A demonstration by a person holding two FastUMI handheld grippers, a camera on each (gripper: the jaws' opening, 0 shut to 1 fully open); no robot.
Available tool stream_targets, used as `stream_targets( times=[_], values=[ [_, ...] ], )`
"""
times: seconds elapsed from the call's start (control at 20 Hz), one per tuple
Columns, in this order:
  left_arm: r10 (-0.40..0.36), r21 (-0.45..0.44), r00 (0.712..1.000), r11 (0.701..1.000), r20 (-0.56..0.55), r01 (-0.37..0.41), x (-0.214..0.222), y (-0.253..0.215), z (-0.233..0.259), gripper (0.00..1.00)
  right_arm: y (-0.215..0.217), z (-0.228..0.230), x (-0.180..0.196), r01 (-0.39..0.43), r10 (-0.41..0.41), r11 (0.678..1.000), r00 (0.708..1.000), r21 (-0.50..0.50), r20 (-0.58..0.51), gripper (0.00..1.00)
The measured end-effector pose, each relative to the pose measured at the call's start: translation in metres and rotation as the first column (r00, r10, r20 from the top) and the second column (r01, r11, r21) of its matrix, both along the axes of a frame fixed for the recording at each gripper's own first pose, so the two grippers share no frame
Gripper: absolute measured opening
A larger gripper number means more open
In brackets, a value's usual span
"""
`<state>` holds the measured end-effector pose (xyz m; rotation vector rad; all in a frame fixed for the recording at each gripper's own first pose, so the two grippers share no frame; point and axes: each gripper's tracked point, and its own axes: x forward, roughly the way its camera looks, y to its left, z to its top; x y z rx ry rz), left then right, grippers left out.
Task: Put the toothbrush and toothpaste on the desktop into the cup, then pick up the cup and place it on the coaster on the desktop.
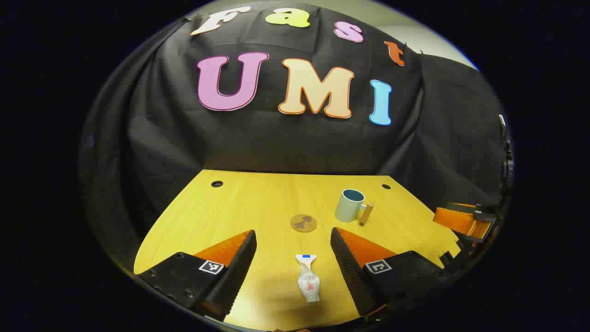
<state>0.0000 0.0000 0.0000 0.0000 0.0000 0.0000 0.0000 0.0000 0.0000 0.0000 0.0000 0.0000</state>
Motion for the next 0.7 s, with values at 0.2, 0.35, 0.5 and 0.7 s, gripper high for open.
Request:
stream_targets(
  times=[0.2,0.35,0.5,0.7],
  values=[
    [0.038,-0.02,0.999,0.999,-0.015,-0.039,0.004,0.019,-0.005,0.95,0.006,-0.01,0.011,-0.01,0.009,1.0,0.999,-0.011,-0.051,0.98],
    [0.05,-0.02,0.998,0.999,-0.024,-0.051,0.008,0.023,-0.007,0.95,0.009,-0.012,0.017,-0.013,0.012,1.0,0.997,-0.014,-0.074,0.98],
    [0.057,-0.024,0.998,0.998,-0.039,-0.058,0.013,0.032,-0.008,0.95,0.008,-0.013,0.022,-0.008,0.007,1.0,0.996,-0.012,-0.087,0.98],
    [0.03,-0.031,0.998,0.999,-0.06,-0.032,0.017,0.027,-0.012,0.95,0.009,-0.016,0.027,0.001,-0.002,1.0,0.994,-0.004,-0.105,0.98]
  ],
)
